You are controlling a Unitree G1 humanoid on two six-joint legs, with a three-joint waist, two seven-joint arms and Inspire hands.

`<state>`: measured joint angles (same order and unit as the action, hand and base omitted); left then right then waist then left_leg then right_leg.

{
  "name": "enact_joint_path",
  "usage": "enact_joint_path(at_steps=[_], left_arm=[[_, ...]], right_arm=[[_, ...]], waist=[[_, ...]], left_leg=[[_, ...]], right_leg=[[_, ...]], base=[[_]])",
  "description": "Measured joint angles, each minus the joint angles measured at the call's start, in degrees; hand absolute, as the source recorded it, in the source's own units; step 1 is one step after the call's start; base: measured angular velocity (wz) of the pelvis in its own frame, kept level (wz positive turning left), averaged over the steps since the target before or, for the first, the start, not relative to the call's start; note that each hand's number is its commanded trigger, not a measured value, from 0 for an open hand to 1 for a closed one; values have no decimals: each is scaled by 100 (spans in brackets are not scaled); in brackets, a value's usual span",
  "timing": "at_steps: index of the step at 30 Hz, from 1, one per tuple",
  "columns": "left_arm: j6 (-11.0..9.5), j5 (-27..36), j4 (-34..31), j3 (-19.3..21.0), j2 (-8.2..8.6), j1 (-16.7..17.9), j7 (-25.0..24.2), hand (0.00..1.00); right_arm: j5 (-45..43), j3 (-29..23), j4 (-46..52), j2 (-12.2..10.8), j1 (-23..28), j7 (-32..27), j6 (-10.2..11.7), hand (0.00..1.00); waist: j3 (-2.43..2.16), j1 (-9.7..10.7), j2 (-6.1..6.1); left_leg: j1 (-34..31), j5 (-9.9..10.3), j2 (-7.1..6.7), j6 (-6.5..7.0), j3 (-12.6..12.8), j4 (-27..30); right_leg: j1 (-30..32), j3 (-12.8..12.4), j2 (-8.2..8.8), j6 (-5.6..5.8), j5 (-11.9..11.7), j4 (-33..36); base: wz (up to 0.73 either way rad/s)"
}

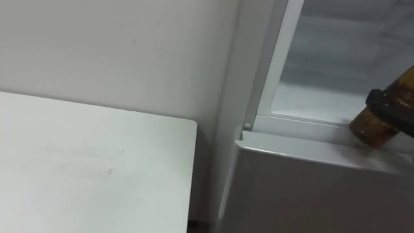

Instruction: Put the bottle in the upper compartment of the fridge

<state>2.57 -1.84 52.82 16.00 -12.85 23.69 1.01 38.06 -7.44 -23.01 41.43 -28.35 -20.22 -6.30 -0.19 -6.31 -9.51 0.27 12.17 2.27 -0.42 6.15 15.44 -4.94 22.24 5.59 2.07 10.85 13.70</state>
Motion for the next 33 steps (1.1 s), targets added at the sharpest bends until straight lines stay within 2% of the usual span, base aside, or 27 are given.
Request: enact_joint_path(at_steps=[2, 7, 12, 15, 18, 19, 20, 21, 23, 25, 29, 32, 33], left_arm=[[-1, 1, 9, 0, -37, 38, 4, 0], [-8, -2, 65, 1, -137, 143, 7, 0], [-7, -37, 140, 111, -117, 217, 10, 0], [-6, -13, 167, 162, -118, 212, 10, 0], [3, -7, 157, 163, -114, 213, 11, 0], [16, -6, 115, 161, -114, 216, 16, 0], [23, -5, 94, 160, -115, 219, 27, 0], [54, 0, 40, 153, -114, 213, 82, 0], [93, -2, -35, 113, -111, 218, 98, 0], [99, -2, -54, 108, -110, 221, 100, 0], [101, 6, -33, 62, -113, 230, 133, 0], [105, 180, -23, 63, -134, 263, 134, 0], [106, 274, -9, 58, -164, 257, 132, 0]], right_arm=[[9, 19, 3, 57, -102, -80, 0, 100], [329, 171, 5, 407, -234, -182, 0, 100], [487, 170, 14, 434, -443, -263, 0, 100], [487, 170, 14, 452, -536, -241, 1, 100], [545, 231, -25, 456, -541, -174, 3, 100], [538, 300, -55, 456, -541, -147, 3, 100], [535, 342, -75, 456, -541, -131, 3, 100], [515, 427, -105, 455, -540, -81, 2, 100], [374, 570, -142, 455, -539, 8, 1, 100], [282, 641, -202, 454, -502, 90, -12, 100], [209, 677, -556, 453, -499, 130, 20, 100], [140, 704, -571, 454, -520, -87, 48, 100], [-7, 780, -589, 452, -520, -216, 123, 100]], waist=[[1, -18, -5], [-12, -22, -38], [-33, -10, -67], [-29, -2, -58], [16, -28, -9], [6, -21, -26], [16, -20, -7], [3, -31, -35], [24, -44, -8], [26, -50, 12], [19, -197, 11], [20, -294, 21], [28, -356, 32]], left_leg=[[-5, 0, -3, 1, 3, 2], [10, 2, -8, 4, -44, -15], [42, 1, -19, 3, -116, 25], [77, 2, -33, 4, -180, 40], [104, 10, -46, 5, -220, 17], [81, 9, -50, 6, -237, 29], [60, 9, -51, 6, -239, 37], [21, 8, -54, 5, -239, 43], [-8, 4, -65, 7, -236, 44], [-20, 2, -70, 10, -229, 44], [-150, -12, -67, 17, -242, 101], [-208, -11, -68, 16, -299, 129], [-229, -11, -68, 16, -325, 135]], right_leg=[[-2, 12, 4, -1, 0, 6], [-71, 176, 21, 1, 1, 7], [-118, 249, 21, 7, 4, 8], [-208, 309, 28, 15, 9, 0], [-279, 318, 31, 27, 16, -15], [-269, 319, 33, 30, 18, -16], [-254, 319, 33, 30, 19, -16], [-215, 308, 33, 29, 19, -14], [-184, 292, 38, 29, 19, -13], [-169, 289, 43, 28, 20, -8], [-73, 301, 41, 27, 20, 6], [-60, 328, 35, 27, 19, 5], [-57, 378, 35, 27, 20, 2]], base=[[2], [8], [8], [11], [8], [0], [0], [0], [0], [0], [2], [8], [19]])
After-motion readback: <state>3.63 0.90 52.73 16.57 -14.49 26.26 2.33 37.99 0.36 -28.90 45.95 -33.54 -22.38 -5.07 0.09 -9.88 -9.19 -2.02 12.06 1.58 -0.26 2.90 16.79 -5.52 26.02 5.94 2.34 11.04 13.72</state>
